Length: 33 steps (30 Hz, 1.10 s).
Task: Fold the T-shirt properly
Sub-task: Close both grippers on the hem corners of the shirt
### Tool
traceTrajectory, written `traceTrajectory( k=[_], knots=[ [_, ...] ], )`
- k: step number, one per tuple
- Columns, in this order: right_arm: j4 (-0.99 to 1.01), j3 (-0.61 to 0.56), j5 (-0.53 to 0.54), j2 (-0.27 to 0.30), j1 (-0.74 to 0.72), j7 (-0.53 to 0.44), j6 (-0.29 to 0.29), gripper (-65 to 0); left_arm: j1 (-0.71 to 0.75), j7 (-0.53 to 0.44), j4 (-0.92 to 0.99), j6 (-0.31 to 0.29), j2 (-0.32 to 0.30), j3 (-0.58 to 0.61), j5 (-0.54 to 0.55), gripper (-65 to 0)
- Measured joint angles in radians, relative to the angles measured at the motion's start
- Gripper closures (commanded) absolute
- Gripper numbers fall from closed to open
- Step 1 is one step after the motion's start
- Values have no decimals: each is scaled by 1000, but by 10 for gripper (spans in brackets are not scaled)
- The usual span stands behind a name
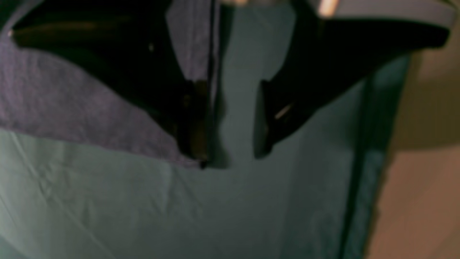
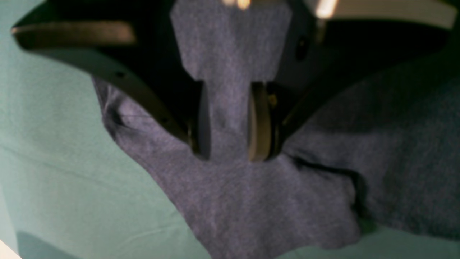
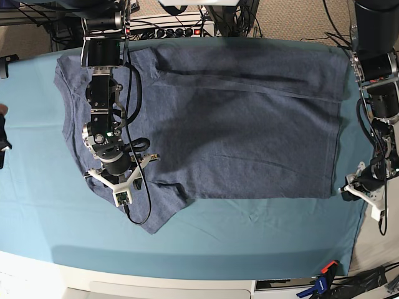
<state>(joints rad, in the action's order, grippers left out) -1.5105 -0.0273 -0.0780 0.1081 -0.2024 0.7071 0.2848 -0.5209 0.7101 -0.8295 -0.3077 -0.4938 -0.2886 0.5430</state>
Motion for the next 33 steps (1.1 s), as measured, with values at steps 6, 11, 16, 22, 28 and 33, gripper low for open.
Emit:
traceTrajectory(
  k=[6, 11, 16, 22, 28, 33],
  knots=[
    [0, 0, 0, 0, 0, 2, 0, -189, 8, 4, 79, -3, 8, 0, 29, -213],
    [0, 0, 0, 0, 0, 3, 0, -189, 8, 23, 90, -23, 11, 0, 51, -213],
    [0, 0, 0, 0, 0, 3, 0, -189, 8, 29, 90, -26, 22, 0, 75, -213],
    [0, 0, 0, 0, 0, 3, 0, -189, 5, 29, 90, -26, 52, 0, 76, -213],
    [0, 0, 0, 0, 3, 4, 0, -189, 2, 22, 90, -35, 81, 0, 80, -213],
    [0, 0, 0, 0, 11, 4, 0, -189, 2, 21, 90, -52, 85, 0, 79, -213]
  ],
)
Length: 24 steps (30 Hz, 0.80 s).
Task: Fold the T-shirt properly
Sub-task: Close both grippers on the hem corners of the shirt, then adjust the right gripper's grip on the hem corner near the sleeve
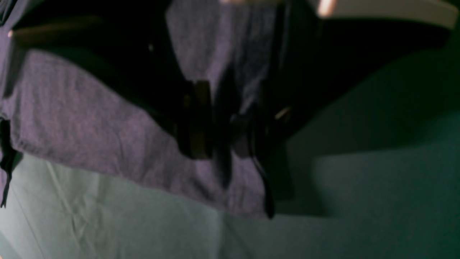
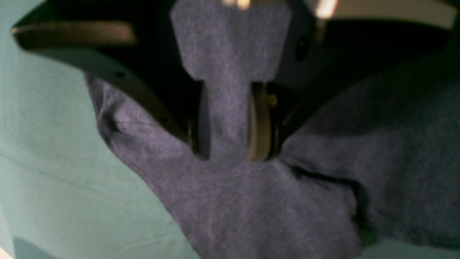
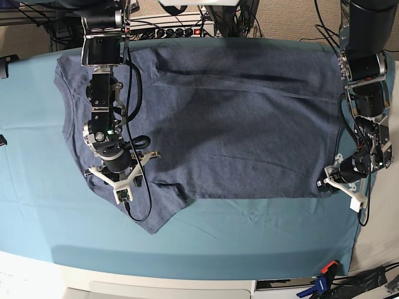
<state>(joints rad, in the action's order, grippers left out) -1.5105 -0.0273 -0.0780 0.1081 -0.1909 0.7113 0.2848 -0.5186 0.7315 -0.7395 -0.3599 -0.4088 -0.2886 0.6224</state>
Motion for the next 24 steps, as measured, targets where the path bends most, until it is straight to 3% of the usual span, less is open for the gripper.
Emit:
traceTrajectory(
  k=[6, 9, 10, 16, 18, 24],
  knots=[
    [0, 0, 0, 0, 0, -1, 0, -189, 0, -8, 0, -8, 1, 0, -18, -192],
    [0, 0, 0, 0, 0, -1, 0, -189, 0, -15, 0, -8, 2, 0, -35, -15],
    [0, 0, 0, 0, 0, -1, 0, -189, 3, -15, 0, -8, 2, 0, -36, 0],
    [0, 0, -14, 0, 0, -1, 0, -189, 3, -26, 0, -8, 2, 0, -38, 0],
    [0, 2, -69, -1, 0, -2, -51, -189, 3, -26, 0, -8, 2, 0, -38, 0],
    [7, 200, -32, -2, -62, -13, -61, -204, 3, -30, 0, -8, 2, 0, -55, 0]
  ],
)
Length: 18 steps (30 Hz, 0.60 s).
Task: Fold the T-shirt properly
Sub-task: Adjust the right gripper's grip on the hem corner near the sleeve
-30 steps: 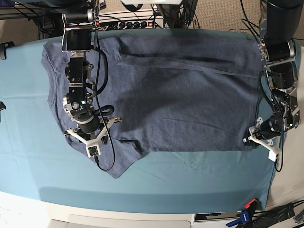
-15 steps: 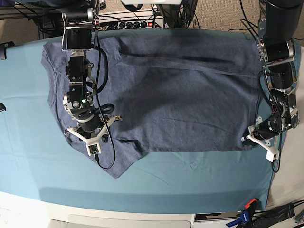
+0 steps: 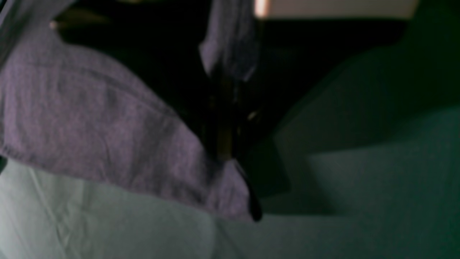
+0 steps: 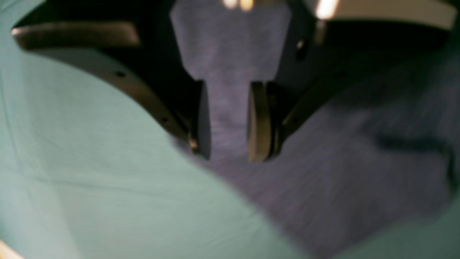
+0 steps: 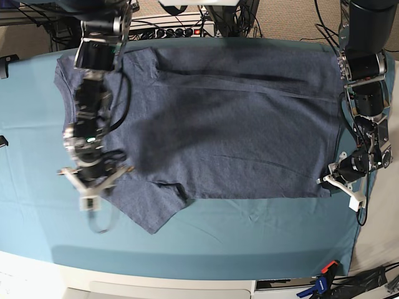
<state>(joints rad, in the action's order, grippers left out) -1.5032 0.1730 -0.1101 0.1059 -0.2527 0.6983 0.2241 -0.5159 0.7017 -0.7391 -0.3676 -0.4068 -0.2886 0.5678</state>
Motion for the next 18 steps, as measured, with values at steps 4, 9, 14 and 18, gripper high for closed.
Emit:
traceTrajectory(
  k=[4, 9, 14, 18],
  knots=[
    [81, 114, 90, 3, -40, -11, -11, -341, 0, 0, 0, 0, 0, 0, 1, 0],
    [277, 152, 113, 1, -95, -45, 21, -359, 0, 0, 0, -1, 0, 0, 2, 0],
    [395, 137, 136, -1, -175, -71, 32, -360, 1, 0, 0, -18, 0, 0, -1, 0],
    [457, 137, 136, 2, -230, -80, 31, -360, 0, 0, 0, -19, 0, 0, -2, 0]
  ],
)
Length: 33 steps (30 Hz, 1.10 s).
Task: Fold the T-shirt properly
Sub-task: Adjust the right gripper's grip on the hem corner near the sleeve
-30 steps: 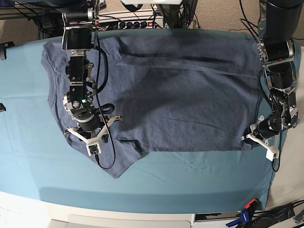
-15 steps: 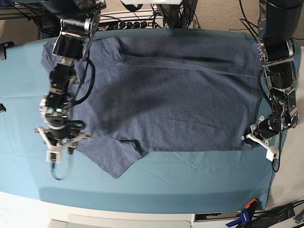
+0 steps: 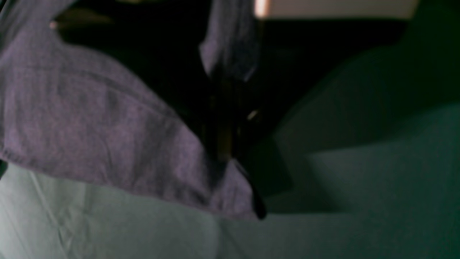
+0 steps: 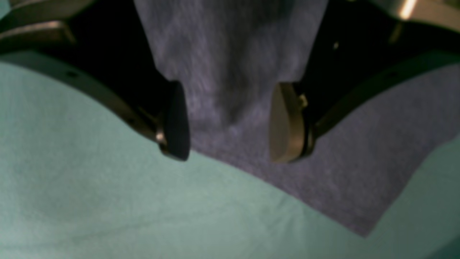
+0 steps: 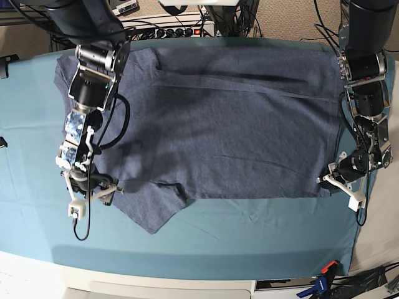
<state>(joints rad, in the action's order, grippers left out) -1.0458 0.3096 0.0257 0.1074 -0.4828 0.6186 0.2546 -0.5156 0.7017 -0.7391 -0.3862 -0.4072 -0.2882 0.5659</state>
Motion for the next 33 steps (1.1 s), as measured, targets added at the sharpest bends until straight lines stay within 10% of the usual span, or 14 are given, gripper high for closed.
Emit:
traceTrajectory(
  k=[33],
  knots=[
    [196, -92, -2, 92, -50, -47, 33, -359, 0, -1, 0, 0, 0, 0, 0, 0]
  ],
)
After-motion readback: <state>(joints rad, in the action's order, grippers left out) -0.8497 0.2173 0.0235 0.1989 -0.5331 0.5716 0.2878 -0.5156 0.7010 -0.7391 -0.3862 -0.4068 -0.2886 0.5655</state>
